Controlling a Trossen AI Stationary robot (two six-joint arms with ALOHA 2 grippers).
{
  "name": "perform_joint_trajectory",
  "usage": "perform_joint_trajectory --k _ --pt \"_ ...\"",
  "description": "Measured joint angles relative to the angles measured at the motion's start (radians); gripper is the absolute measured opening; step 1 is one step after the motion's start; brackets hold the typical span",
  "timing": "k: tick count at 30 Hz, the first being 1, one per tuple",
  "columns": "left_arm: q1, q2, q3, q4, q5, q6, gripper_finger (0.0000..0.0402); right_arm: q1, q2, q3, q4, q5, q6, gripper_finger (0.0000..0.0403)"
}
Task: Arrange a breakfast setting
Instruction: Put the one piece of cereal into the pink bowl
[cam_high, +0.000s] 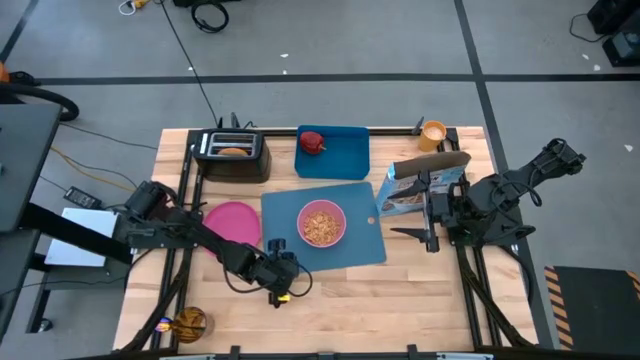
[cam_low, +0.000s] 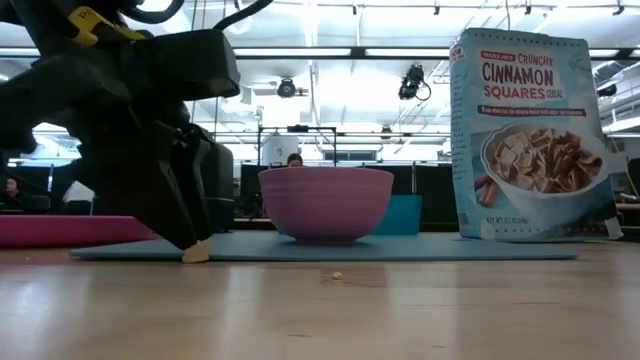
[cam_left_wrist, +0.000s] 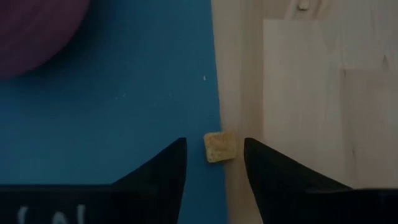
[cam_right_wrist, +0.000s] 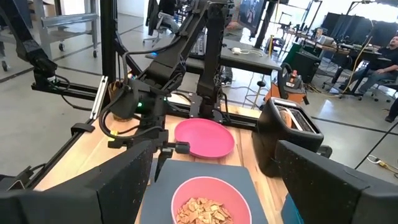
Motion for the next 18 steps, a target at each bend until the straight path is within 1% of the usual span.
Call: perform_joint_trajectory --k 8,18 --pt "0.019 0.038 0.004 0.036 0.043 -0.055 0.0170 0.000 0.000 0.000 -0.002 0.000 0.004 0.0348" --pt "0.018 0.043 0.003 0.038 0.045 -0.017 0.0162 0.000 0.000 0.000 -0.002 0.000 0.000 0.0348"
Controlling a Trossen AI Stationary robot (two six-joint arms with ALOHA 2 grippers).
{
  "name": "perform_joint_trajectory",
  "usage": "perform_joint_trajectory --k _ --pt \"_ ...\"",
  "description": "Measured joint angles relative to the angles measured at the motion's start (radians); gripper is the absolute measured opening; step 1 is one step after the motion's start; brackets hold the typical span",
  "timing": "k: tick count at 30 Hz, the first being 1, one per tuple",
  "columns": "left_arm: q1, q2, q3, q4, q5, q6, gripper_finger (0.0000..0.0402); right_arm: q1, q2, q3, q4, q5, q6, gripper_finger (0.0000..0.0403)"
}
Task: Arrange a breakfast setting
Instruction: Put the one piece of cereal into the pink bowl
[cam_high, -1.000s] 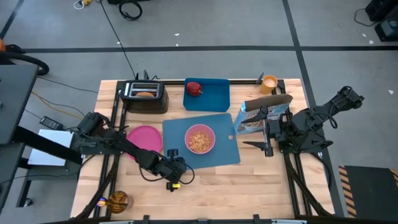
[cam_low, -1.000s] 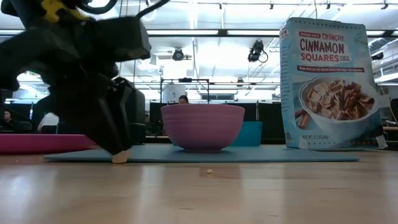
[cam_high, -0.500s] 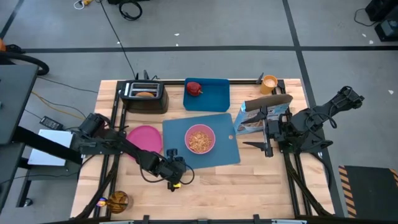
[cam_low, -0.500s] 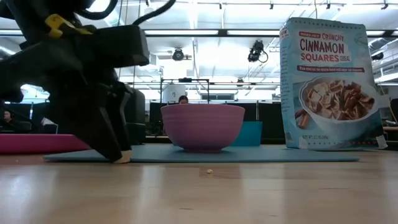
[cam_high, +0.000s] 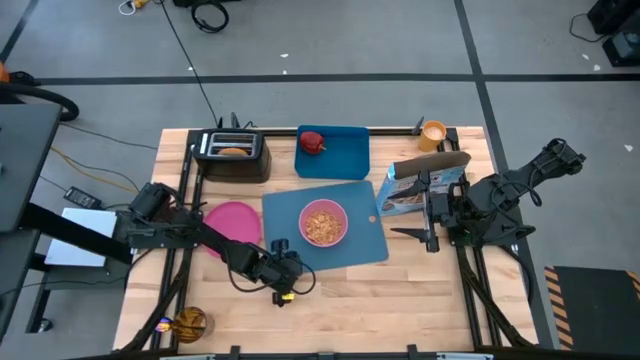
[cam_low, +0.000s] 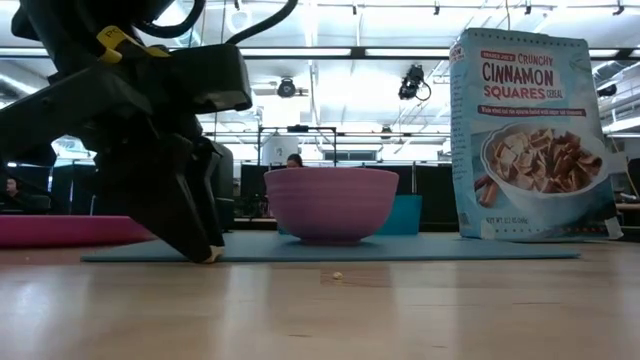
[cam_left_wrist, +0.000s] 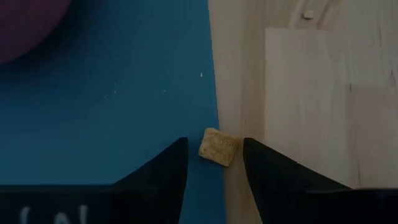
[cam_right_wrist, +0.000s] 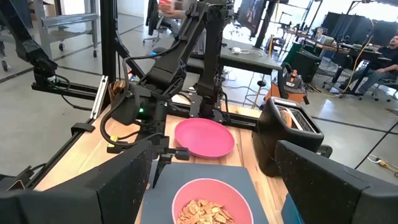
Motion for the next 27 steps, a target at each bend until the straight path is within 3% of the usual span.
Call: perform_joint_trajectory --k 9,20,27 --pt "-0.012 0.002 -0.002 0.018 0.015 0.049 0.0148 0.000 0.000 0.000 0.000 0.000 -0.010 0.0348" --pt "-0.013 0.011 -0.003 0.053 0.004 0.153 0.0204 0.000 0.000 0.000 0.000 0.000 -0.011 0.0348" --pt "-0.013 0.022 -0.002 0.056 -0.052 0.199 0.0204 0.000 0.000 0.000 0.000 0.000 -0.011 0.0348"
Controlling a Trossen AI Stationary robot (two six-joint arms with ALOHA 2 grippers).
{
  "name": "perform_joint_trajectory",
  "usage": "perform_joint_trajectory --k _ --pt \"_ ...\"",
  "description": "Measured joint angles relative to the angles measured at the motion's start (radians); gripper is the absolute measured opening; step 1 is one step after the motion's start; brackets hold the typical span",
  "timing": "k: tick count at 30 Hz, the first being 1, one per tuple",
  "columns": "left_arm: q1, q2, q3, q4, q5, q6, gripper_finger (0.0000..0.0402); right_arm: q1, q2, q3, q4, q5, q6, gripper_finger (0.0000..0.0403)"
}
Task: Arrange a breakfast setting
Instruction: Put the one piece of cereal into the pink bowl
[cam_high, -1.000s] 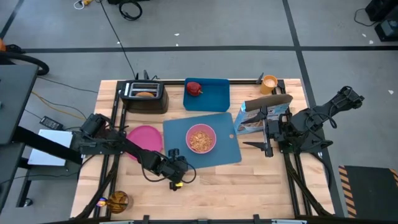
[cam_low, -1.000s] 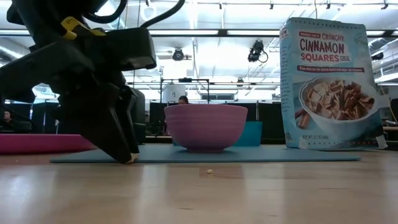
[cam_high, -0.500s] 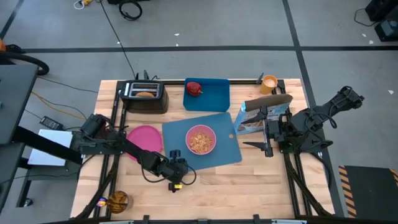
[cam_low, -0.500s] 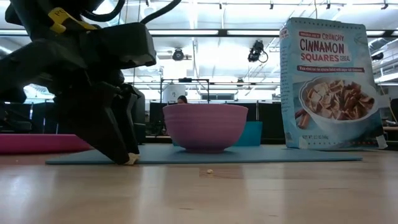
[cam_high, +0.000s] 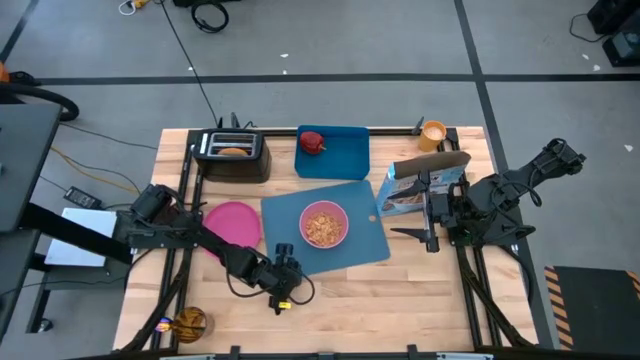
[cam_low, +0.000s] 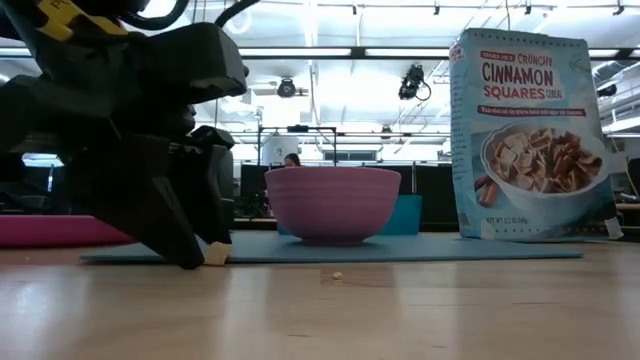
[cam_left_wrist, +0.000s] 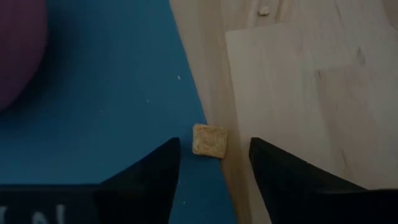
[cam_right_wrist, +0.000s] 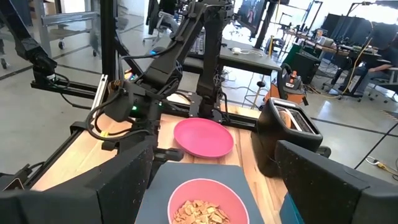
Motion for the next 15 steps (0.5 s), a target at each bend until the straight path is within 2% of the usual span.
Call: perform_joint_trajectory --k 15 --pt "0.002 0.003 0.000 0.002 -0.031 -0.052 0.0144 0.000 0.000 0.000 0.000 0.000 -0.003 0.0348"
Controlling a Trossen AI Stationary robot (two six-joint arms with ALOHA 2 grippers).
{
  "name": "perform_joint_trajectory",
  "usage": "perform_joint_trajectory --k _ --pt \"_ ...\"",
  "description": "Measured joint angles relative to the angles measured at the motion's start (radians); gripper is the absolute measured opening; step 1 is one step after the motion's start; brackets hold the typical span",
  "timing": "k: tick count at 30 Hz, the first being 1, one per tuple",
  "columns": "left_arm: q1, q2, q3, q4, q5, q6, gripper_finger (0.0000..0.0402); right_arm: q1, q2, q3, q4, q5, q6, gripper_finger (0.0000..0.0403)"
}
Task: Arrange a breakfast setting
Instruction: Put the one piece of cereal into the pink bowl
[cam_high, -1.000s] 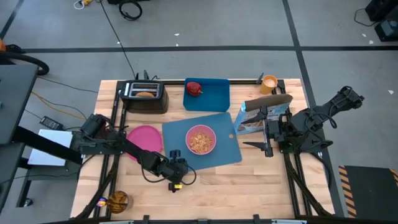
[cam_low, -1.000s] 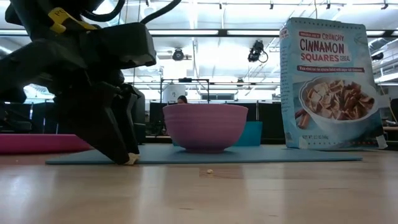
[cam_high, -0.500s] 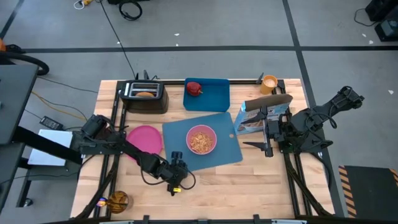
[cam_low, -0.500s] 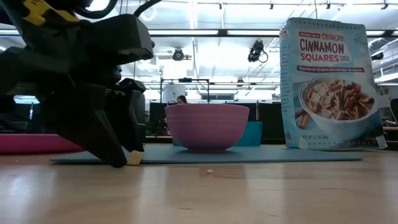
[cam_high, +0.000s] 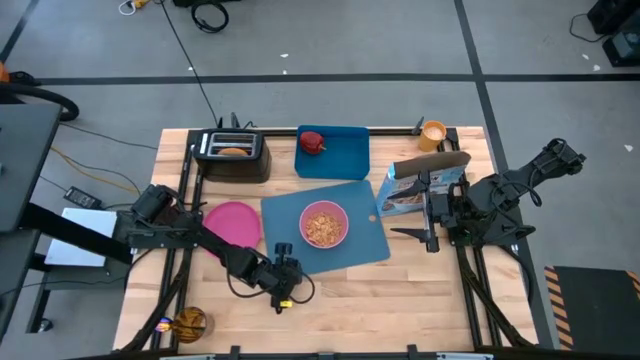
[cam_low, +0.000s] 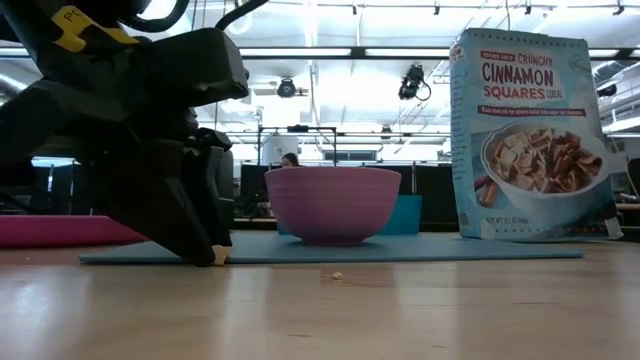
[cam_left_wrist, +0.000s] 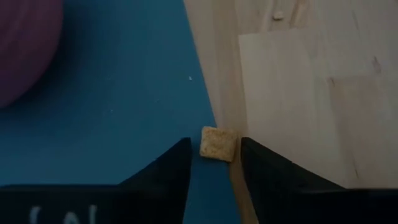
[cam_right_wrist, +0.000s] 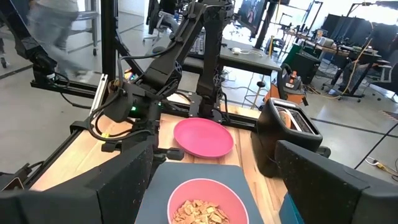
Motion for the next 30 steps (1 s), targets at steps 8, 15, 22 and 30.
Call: perform_joint_trajectory --k 8,15,22,30 --pt "0.001 0.000 -0.001 0.000 0.013 0.001 0.0132 0.000 0.000 0.000 0.000 0.000 -0.004 0.0348" --pt "0.001 -0.002 0.014 -0.013 0.022 0.017 0.0132 0.000 0.000 0.000 0.000 0.001 -0.008 0.0348" --pt "0.003 -0.001 0.045 -0.020 0.024 0.040 0.0132 -0.001 0.000 0.000 0.000 0.004 -0.012 0.0348" --pt "0.000 -0.002 0.045 -0.018 0.053 0.028 0.0132 -0.001 0.000 0.000 0.000 0.005 -0.012 0.0348"
